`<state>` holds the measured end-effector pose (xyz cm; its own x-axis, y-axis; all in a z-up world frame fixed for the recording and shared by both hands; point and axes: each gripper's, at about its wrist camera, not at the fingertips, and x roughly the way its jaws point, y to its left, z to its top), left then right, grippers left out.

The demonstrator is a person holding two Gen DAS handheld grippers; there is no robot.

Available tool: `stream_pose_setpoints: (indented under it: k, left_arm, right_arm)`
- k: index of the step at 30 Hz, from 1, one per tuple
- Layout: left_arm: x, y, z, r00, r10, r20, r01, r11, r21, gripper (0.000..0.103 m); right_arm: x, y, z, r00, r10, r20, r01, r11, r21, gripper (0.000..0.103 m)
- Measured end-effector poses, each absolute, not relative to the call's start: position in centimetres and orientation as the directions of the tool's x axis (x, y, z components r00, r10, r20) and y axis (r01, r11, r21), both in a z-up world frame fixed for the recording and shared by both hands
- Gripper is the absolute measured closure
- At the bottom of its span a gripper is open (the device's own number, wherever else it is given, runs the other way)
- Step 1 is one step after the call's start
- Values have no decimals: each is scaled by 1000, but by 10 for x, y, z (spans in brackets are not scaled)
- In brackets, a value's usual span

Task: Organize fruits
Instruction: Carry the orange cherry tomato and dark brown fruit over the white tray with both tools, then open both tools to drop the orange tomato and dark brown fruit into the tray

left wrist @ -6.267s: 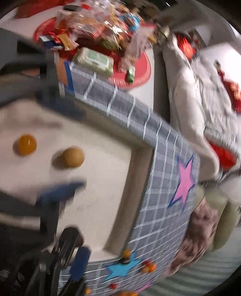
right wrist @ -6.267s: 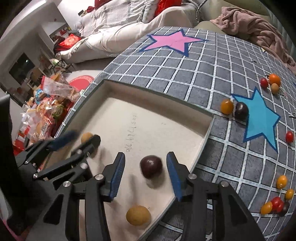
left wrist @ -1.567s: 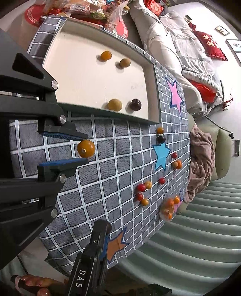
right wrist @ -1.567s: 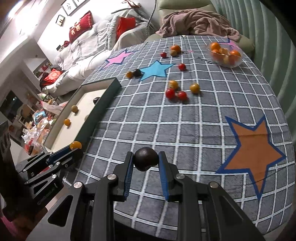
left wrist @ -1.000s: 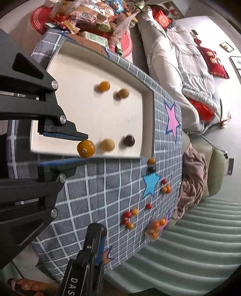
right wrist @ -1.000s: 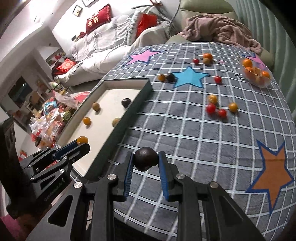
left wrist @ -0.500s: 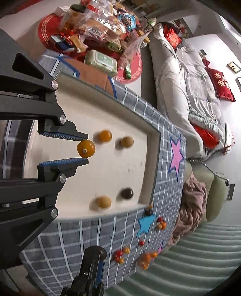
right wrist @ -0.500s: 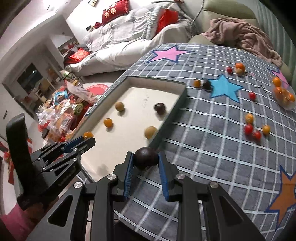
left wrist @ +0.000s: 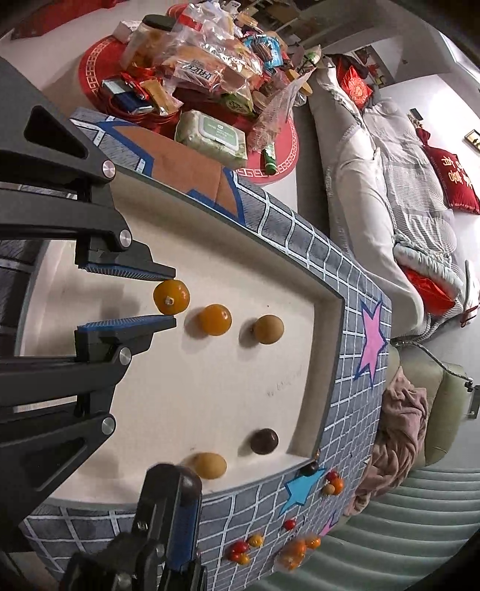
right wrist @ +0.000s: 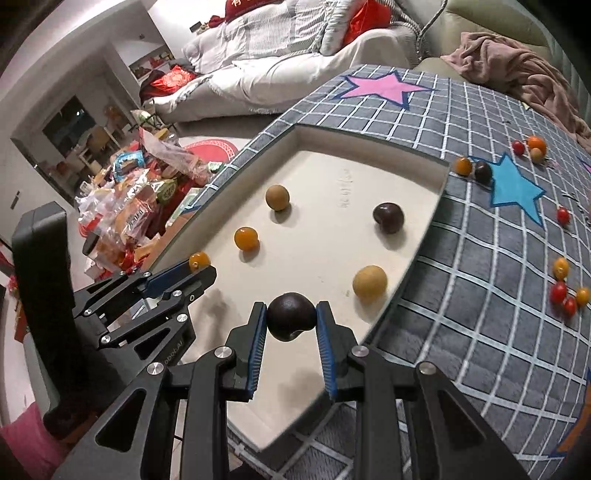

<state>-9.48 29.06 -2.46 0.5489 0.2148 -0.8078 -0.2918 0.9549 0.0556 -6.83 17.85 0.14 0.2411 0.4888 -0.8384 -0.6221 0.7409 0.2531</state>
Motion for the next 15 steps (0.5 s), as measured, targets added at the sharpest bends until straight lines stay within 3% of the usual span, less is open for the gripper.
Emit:
stream_pose_setpoints:
  k: [13, 15]
  left_arm:
    - [-88, 289, -40, 500, 236, -833, -293, 952, 93, 82]
    - [-88, 288, -41, 501, 240, -832, -292, 951, 98, 82]
  right_arm:
    - [-56, 194, -26, 226, 411, -883, -613, 765, 199, 73]
    - [-54, 194, -27, 219, 418, -882, -611, 764, 210, 68]
